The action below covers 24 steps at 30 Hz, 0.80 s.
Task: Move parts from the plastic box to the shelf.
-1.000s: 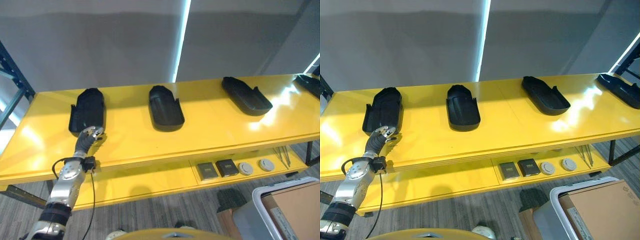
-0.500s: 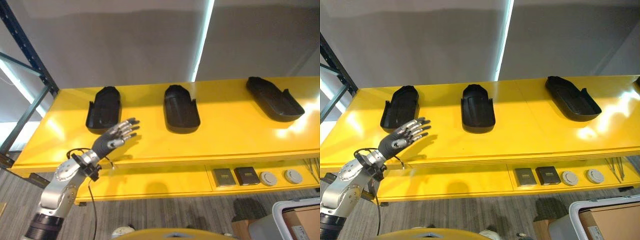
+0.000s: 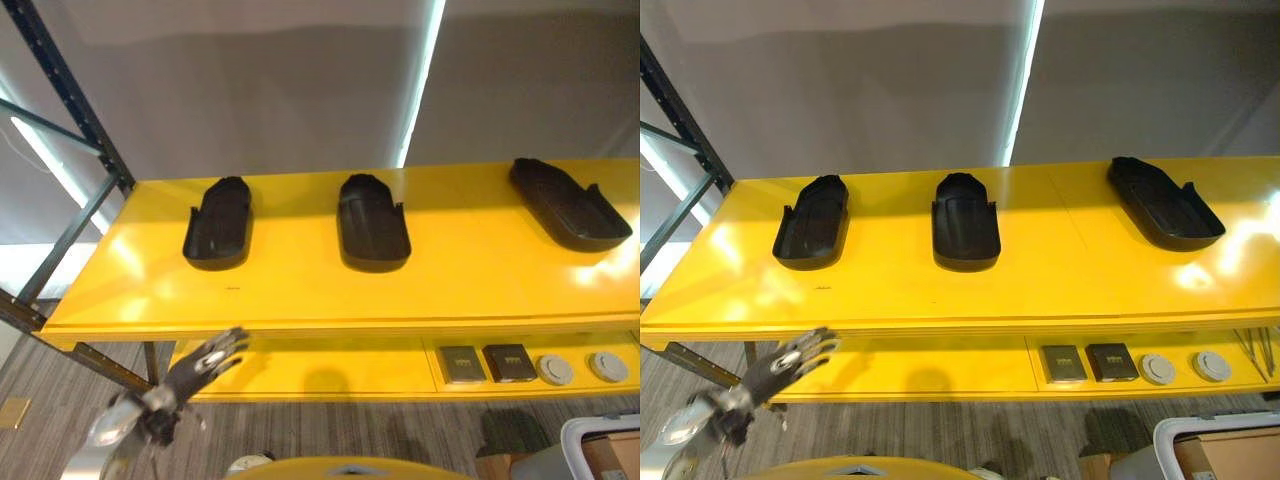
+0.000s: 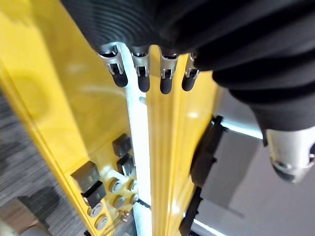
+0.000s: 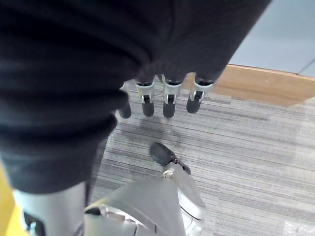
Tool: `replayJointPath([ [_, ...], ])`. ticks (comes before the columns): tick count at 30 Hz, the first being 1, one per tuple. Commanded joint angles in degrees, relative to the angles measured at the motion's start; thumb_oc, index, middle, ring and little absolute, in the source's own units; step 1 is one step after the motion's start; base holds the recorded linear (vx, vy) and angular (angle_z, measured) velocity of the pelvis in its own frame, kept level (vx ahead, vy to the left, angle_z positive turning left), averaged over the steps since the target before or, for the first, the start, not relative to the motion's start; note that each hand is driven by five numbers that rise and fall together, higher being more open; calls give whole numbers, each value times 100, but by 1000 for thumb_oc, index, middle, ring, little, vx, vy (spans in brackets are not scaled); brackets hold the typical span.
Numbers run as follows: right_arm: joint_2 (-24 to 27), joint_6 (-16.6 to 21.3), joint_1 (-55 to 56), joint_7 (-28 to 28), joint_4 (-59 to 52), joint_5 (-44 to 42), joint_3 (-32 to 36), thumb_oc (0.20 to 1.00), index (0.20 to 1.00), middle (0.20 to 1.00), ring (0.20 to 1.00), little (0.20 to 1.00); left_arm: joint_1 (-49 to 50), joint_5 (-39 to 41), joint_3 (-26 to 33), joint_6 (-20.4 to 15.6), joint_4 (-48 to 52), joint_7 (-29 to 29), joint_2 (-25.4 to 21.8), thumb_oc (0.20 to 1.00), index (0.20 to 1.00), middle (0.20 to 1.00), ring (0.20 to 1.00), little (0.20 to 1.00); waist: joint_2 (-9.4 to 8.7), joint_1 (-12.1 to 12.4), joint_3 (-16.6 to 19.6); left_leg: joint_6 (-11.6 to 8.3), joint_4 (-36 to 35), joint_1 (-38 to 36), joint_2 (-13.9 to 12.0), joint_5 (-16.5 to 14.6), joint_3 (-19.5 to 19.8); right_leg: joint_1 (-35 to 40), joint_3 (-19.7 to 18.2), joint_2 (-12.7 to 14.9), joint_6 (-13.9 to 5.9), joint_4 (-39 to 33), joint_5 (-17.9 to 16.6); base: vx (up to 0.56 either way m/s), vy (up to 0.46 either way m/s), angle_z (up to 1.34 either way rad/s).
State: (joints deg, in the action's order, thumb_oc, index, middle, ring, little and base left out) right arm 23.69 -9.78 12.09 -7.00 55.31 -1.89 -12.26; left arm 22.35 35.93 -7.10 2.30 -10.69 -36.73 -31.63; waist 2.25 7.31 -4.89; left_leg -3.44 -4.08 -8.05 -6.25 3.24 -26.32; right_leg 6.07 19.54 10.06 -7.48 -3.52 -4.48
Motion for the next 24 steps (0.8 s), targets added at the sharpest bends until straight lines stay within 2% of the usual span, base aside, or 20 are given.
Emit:
replayJointPath([
  [1,18,110,-448,-46,256,-24,-12,1000,1000,1000,1000,1000,-267,651,6,273,287,-434,0,1000,1000,1000,1000,1000,-132,75,-229,-52,458,270,-362,-225,479,20,197,522,-378,353,69,-26,15,6],
  [3,24,116,-486,-87,286,7,-22,1000,1000,1000,1000,1000,-178,672,-65,215,-173,-391,71,1000,1000,1000,1000,1000,-123,93,-212,-96,436,213,-351,-315,574,69,152,515,-438,359,134,37,19,6],
  [4,22,138,-536,-114,328,-9,-46,1000,1000,1000,1000,1000,-122,453,-84,210,-804,-241,192,1000,1000,1000,1000,1000,-134,116,-196,-94,427,211,-343,-320,604,59,147,509,-437,371,148,-15,4,4],
  [5,22,138,-551,-112,329,-13,-50,1000,1000,1000,1000,1000,-126,400,-93,168,-927,-230,224,1000,1000,1000,1000,1000,-140,115,-215,-53,444,263,-349,-232,531,9,208,521,-385,382,85,-80,-4,3],
  [7,0,124,-592,-110,345,-34,-48,1000,1000,1000,1000,1000,-88,296,-99,266,-1404,-75,364,1000,1000,1000,1000,1000,-141,136,-208,-53,427,275,-343,-229,563,-9,211,520,-388,395,95,-39,-3,1],
  [8,-30,155,-622,-107,409,-43,-31,1000,1000,1000,1000,1000,-39,77,-76,178,-1990,103,505,1000,1000,1000,1000,1000,-145,159,-197,-52,411,280,-331,-233,609,-13,207,519,-394,404,111,0,0,0],
  [10,-47,141,-650,-119,440,-40,-10,1000,1000,1000,1000,1000,-48,-158,2,155,-2446,207,664,1000,1000,1000,1000,1000,-149,170,-184,-51,404,287,-323,-233,639,-20,206,517,-395,412,121,-9,-2,5],
  [11,-80,149,-675,-115,506,-19,14,1000,1000,1000,1000,1000,-113,-363,84,-94,-3123,326,879,1000,1000,1000,1000,1000,-154,172,-169,-48,400,297,-314,-231,669,-31,196,517,-390,423,132,-6,2,7],
  [13,-156,143,-716,-67,600,12,30,1000,1000,1000,1000,1000,-255,-508,201,-215,-3892,649,1133,1000,1000,1000,1000,1000,-167,165,-159,-43,393,307,-297,-231,717,-41,186,522,-389,435,142,-1,-1,6],
  [16,-396,216,-834,134,1040,42,75,1000,1000,1000,1000,1000,-722,-891,597,-615,-5286,1163,1463,1000,1000,1000,1000,1000,-222,146,-108,-41,369,304,-260,-242,776,-41,153,535,-395,420,146,10,-9,13],
  [21,-557,170,-840,481,1315,125,113,1000,1000,1000,1000,1000,-1116,-1687,508,-1086,-5619,1818,1631,1000,1000,1000,1000,1000,-286,90,-106,-45,343,268,-241,-262,815,-33,109,534,-391,416,137,9,-13,5],
  [22,-579,183,-838,501,1330,159,108,1000,1000,1000,1000,1000,-1177,-2093,422,-1250,-5618,2053,1626,1000,1000,1000,1000,1000,-293,70,-110,-43,333,257,-232,-268,819,-37,85,531,-394,417,132,0,0,0],
  [24,-604,194,-846,504,1335,170,62,1000,1000,1000,1000,1000,-1262,-2240,285,-1238,-5658,2351,1631,1000,1000,1000,1000,1000,-296,48,-118,-48,339,250,-229,-269,829,-34,65,524,-386,421,138,0,0,0],
])
